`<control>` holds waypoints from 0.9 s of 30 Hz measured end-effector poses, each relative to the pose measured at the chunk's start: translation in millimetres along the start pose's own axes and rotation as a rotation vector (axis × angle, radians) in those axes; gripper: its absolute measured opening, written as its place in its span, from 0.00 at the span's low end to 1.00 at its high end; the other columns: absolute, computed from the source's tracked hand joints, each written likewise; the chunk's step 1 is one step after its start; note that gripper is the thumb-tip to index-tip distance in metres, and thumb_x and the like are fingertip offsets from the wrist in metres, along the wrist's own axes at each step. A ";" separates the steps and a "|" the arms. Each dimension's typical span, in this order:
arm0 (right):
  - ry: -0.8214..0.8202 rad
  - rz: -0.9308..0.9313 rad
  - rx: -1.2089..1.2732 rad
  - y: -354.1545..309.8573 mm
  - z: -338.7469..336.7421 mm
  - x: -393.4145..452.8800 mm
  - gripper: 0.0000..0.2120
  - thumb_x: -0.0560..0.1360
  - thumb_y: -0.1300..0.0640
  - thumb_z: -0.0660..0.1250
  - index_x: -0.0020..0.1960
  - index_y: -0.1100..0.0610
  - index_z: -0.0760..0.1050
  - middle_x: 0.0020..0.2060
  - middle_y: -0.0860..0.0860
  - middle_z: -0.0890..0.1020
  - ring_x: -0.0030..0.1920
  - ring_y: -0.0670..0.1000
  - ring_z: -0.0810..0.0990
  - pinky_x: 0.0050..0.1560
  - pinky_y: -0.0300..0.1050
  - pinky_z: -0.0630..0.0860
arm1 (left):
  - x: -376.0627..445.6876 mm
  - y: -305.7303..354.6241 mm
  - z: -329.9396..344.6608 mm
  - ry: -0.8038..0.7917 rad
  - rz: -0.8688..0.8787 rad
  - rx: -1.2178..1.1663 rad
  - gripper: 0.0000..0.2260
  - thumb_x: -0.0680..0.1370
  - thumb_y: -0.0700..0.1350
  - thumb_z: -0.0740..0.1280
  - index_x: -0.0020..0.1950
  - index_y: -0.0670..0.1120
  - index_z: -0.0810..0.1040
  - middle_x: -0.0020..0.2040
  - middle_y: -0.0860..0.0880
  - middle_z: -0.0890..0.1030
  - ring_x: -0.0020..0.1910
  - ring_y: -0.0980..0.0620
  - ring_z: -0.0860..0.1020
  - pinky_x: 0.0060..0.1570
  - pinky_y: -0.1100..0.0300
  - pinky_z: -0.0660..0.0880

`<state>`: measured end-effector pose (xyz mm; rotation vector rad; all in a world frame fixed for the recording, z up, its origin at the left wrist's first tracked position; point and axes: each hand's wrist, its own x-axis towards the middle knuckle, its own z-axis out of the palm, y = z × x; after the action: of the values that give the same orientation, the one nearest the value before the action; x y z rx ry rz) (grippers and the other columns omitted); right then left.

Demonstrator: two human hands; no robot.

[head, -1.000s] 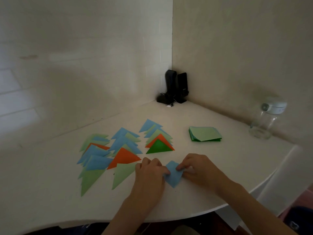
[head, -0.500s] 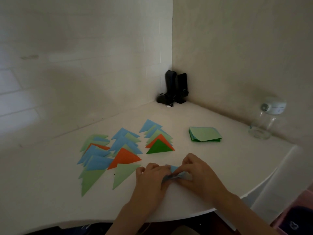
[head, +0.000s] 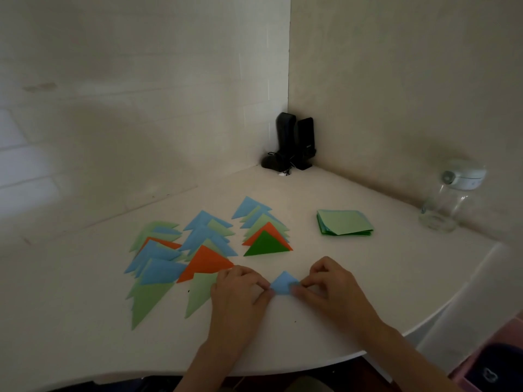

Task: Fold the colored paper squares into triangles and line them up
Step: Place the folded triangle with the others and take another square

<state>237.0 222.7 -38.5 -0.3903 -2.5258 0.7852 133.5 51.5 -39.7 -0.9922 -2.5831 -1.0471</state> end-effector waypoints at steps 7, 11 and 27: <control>0.066 0.081 -0.081 -5.0 11.4 4.4 0.18 0.62 0.30 0.57 0.29 0.43 0.72 0.33 0.42 0.73 0.38 0.44 0.75 0.44 0.50 0.74 | 0.1 13.7 9.8 0.109 0.003 0.179 0.10 0.67 0.61 0.67 0.34 0.56 0.75 0.39 0.57 0.73 0.41 0.52 0.72 0.38 0.58 0.64; 0.081 0.130 -0.076 -6.5 14.3 5.1 0.18 0.59 0.28 0.57 0.26 0.41 0.64 0.32 0.42 0.73 0.38 0.46 0.76 0.43 0.48 0.72 | 2.3 13.1 15.8 0.120 0.002 0.240 0.12 0.67 0.62 0.69 0.34 0.55 0.75 0.40 0.55 0.73 0.43 0.50 0.72 0.39 0.57 0.64; -0.137 0.193 0.117 -3.2 -12.3 11.0 0.15 0.65 0.56 0.76 0.38 0.51 0.68 0.30 0.43 0.71 0.30 0.41 0.69 0.34 0.31 0.66 | 13.5 -7.4 -3.8 -0.093 -0.019 -0.096 0.07 0.68 0.45 0.75 0.35 0.53 0.78 0.39 0.58 0.74 0.44 0.57 0.73 0.52 0.60 0.68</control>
<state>233.5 230.2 -23.8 -0.5642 -2.5781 1.0612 118.2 52.0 -35.6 -1.0644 -2.6431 -1.1670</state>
